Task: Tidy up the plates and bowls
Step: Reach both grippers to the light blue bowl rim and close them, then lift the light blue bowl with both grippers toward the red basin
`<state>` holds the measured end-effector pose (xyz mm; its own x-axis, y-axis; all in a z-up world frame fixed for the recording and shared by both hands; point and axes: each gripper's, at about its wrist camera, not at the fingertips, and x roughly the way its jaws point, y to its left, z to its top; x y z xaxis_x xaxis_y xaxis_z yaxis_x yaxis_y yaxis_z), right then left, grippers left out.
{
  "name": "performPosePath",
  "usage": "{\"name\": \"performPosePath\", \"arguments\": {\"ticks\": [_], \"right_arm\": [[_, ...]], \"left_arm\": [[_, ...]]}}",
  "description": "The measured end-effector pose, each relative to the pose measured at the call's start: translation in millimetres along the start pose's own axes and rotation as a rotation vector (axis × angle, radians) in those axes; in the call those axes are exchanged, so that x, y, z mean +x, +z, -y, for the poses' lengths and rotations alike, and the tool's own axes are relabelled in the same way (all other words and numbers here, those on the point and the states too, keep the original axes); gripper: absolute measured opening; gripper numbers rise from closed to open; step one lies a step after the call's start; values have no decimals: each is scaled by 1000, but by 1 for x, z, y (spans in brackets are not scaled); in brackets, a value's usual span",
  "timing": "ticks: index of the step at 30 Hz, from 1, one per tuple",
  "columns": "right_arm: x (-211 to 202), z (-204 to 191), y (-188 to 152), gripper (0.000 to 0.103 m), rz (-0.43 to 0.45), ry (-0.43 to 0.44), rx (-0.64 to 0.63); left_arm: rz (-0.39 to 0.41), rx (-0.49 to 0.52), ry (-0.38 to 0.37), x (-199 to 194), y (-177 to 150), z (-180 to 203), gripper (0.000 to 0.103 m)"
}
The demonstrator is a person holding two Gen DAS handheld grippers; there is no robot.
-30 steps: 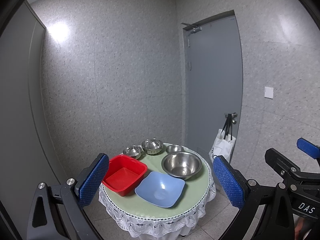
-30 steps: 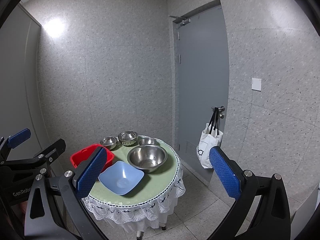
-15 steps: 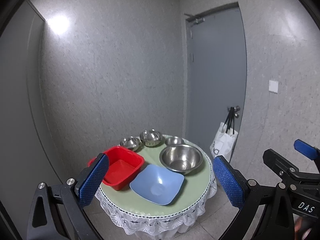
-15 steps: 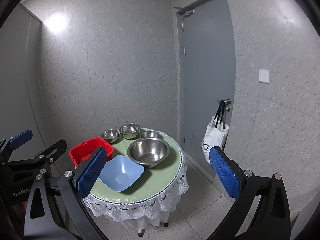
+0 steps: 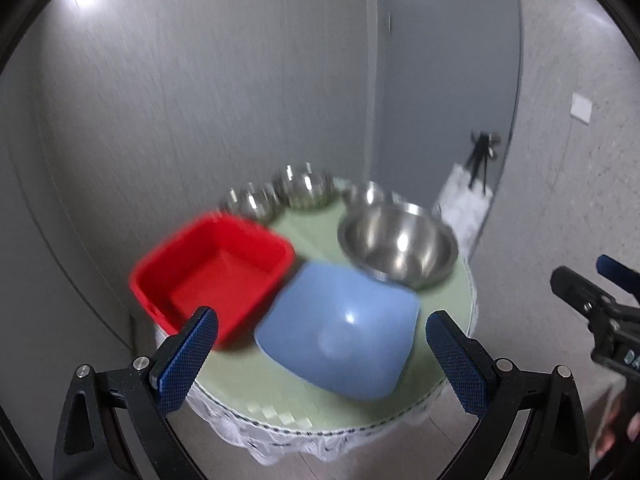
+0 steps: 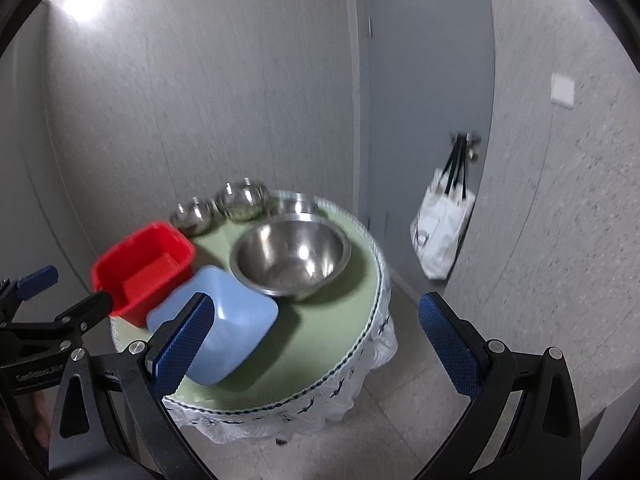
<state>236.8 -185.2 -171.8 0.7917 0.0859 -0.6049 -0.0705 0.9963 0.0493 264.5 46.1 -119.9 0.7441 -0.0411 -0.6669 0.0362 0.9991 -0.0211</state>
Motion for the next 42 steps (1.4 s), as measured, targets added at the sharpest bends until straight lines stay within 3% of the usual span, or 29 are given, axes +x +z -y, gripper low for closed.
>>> {"name": "performPosePath", "arguments": {"ticks": [7, 14, 18, 22, 25, 28, 31, 33, 35, 42], "right_arm": [[92, -7, -26, 103, -184, 82, 23], [172, -11, -42, 103, -335, 260, 55], [199, -17, -45, 96, -379, 321, 42], [219, -23, -48, 87, -405, 370, 43], [227, -25, -51, 75, -413, 402, 53], [235, -28, -53, 61, -426, 417, 54], [241, -30, -56, 45, -447, 444, 61], [242, -32, -58, 28, -452, 477, 71], [242, -36, -58, 17, -456, 515, 62], [230, -41, -65, 15, -484, 536, 61]], "left_arm": [[-125, -59, 62, 80, 13, -33, 102], [-179, -194, 122, 122, 8, -40, 102], [-201, -261, 168, 154, 7, -45, 101], [-236, -299, 184, 189, 3, -50, 82], [-249, -313, 185, 212, -2, -54, 76], [-260, -312, 184, 232, -7, -57, 64], [-259, -317, 155, 235, -13, -58, 55], [-252, -302, 137, 238, -12, -55, 46], [-255, -284, 99, 238, -11, -52, 27], [-252, -271, 70, 228, -21, -52, 23]]}}
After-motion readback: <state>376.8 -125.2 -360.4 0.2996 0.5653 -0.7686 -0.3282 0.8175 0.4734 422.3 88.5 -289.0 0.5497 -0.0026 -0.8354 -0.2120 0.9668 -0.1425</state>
